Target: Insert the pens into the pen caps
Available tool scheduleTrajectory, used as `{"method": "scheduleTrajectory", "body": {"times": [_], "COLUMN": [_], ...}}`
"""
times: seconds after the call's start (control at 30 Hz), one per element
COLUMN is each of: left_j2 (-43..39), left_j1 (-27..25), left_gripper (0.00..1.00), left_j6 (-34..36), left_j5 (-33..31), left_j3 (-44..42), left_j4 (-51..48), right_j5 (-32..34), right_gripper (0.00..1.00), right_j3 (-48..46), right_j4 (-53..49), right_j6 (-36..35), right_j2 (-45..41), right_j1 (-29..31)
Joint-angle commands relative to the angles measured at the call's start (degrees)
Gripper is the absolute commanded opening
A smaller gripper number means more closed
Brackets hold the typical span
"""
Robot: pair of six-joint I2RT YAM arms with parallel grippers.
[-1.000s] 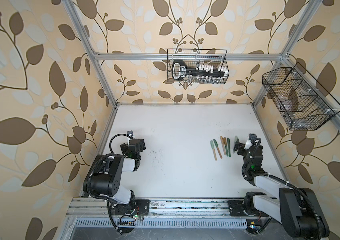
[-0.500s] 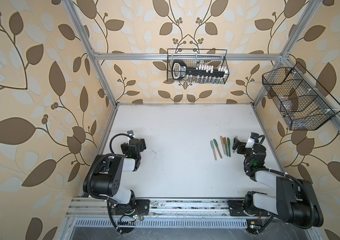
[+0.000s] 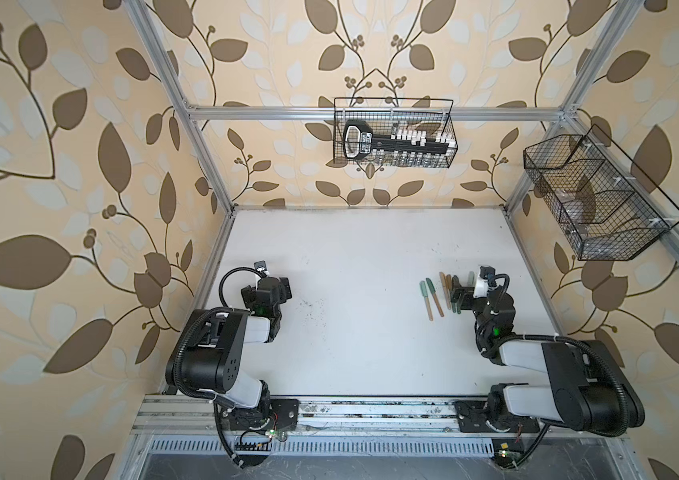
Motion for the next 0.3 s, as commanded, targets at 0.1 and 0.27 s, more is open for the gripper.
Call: {"method": "scheduleTrajectory", "body": {"times": [0.1,0.27], "left_j2": [-0.98,-0.93], "left_j1": [0.50,0.50], "left_gripper": [0.99,0.99], "left_j6": [0.07,0.07], "left_j5": [-0.34,-0.35], "left_j3": [0.80,0.72], "left_j4": [2.82,2.91], "right_j5": [-1.68,-2.75], "right_gripper": [1.00,1.00], "right_j3": [0.55,0.38], "right_j4": [1.75,1.99], "right_j6": [-1.22,-0.82], "right_j2": [0.16,-0.03], "right_j1": [-1.13,-1.72]}}
